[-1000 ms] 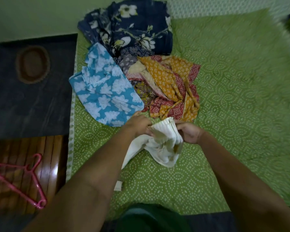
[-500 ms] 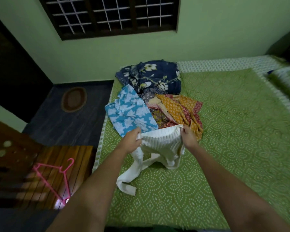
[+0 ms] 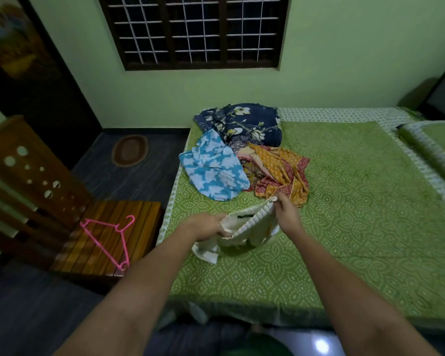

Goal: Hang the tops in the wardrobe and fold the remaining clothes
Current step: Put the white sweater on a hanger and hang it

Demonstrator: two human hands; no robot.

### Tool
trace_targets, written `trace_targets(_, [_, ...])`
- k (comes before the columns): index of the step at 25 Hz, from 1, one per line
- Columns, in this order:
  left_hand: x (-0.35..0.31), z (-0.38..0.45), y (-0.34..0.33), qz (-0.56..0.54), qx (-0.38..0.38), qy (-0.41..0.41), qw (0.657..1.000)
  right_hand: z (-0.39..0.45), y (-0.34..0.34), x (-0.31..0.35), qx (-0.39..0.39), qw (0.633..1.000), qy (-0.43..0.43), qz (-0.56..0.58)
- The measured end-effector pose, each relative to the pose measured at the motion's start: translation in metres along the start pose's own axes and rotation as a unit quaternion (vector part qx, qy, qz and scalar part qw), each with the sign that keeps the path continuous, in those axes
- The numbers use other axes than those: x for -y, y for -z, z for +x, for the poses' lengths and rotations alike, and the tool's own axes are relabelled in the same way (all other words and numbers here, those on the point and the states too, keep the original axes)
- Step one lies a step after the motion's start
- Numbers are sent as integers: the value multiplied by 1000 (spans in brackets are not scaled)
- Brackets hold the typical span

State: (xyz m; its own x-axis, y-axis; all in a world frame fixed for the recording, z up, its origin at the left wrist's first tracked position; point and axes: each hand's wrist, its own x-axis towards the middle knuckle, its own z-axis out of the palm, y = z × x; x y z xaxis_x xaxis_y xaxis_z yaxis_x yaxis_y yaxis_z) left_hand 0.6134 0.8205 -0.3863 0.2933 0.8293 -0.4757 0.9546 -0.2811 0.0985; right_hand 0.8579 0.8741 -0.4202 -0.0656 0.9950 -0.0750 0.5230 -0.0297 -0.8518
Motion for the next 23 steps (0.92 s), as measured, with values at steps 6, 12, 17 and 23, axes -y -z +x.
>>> trace_targets(6, [-18, -30, -46, -19, 13, 70, 997, -60, -8, -18, -3, 1000, 19, -14])
trace_targets(12, [-20, -53, -61, -58, 53, 24, 997, -82, -5, -34, 22, 996, -22, -82])
trace_targets(17, [-8, -73, 3, -212, 134, 59, 966, -66, 12, 17, 166, 954, -5, -249])
trace_targets(23, [24, -100, 178, -331, -164, 9, 929, 33, 88, 163, -22, 973, 49, -226])
